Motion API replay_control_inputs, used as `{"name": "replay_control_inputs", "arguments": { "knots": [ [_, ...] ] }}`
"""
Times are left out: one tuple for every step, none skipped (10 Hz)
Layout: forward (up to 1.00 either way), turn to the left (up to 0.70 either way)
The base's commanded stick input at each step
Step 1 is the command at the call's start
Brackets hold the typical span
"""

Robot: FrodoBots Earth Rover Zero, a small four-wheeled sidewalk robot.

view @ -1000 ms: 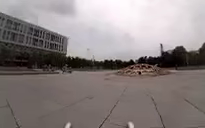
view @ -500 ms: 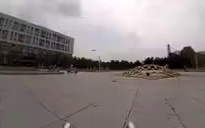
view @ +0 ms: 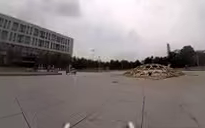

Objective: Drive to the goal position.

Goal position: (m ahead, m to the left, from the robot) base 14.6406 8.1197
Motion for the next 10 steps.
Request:
{"name": "replay_control_inputs", "arguments": {
  "knots": [
    [0.85,0.30],
    [0.85,0.15],
    [0.85,0.03],
    [0.85,0.00],
    [0.85,0.00],
    [0.85,0.00],
    [0.85,0.00],
    [0.85,0.00],
    [0.85,0.00],
    [0.85,0.00]
  ]
}}
